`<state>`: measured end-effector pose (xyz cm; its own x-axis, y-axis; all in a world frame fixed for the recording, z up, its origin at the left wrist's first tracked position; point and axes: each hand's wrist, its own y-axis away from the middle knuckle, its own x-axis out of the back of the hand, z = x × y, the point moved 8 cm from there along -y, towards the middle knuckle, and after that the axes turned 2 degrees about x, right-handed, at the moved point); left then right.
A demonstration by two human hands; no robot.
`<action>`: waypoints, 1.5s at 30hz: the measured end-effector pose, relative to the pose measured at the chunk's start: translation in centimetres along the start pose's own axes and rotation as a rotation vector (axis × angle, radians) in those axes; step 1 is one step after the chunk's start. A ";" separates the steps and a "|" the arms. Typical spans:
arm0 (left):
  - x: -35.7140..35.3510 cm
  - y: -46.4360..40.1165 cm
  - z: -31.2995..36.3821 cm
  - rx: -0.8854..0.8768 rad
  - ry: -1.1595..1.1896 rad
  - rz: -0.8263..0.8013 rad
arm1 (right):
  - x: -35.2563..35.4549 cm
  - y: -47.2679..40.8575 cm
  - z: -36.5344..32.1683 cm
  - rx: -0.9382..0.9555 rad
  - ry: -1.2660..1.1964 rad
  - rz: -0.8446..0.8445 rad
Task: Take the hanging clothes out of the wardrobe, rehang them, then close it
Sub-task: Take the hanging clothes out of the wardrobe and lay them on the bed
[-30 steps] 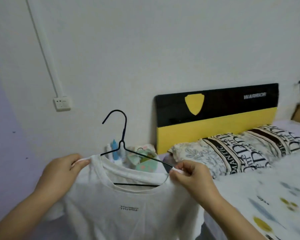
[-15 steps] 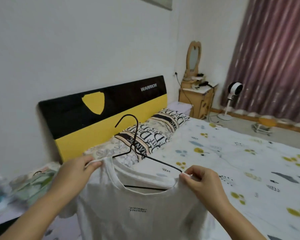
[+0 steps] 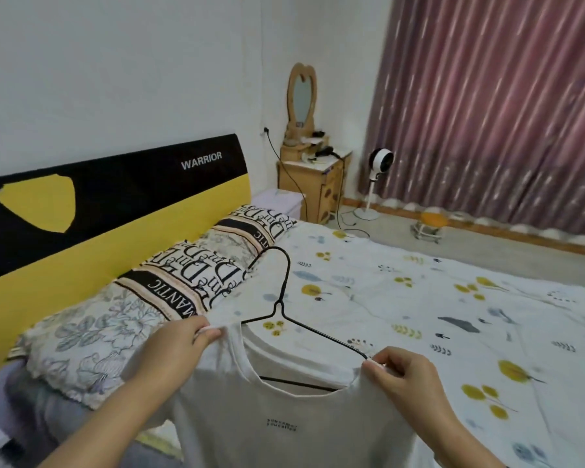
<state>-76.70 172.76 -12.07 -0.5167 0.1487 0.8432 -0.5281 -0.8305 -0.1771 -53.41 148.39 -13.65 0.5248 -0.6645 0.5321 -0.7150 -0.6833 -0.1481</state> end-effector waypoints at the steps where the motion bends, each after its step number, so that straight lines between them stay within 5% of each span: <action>1: -1.1 -1.2 0.5 -0.011 -0.013 -0.017 | 0.0 -0.8 0.9 -0.015 -0.002 0.003; 14: -18.8 -21.0 3.1 -0.139 -0.078 -0.201 | -2.9 -16.2 13.8 -0.275 0.129 0.058; 24: -34.8 -32.0 0.8 -0.156 0.034 -0.324 | -8.0 -27.5 24.8 -0.331 0.470 0.098; 29: -42.3 -35.2 -0.1 -0.248 -0.189 -0.317 | -11.3 -31.1 30.8 -0.303 0.713 0.144; 34: -50.2 -36.8 -3.3 -0.122 -0.372 -0.404 | -15.6 -34.4 36.8 -0.255 0.772 0.143; 45: -60.6 -34.2 -9.0 -0.062 -0.443 -0.529 | -22.9 -34.2 48.6 -0.431 0.609 -0.182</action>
<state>-33.44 196.98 -61.66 0.1373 0.2812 0.9498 -0.6777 -0.6727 0.2971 -18.55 172.29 -61.28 0.3940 -0.1833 0.9007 -0.8238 -0.5050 0.2576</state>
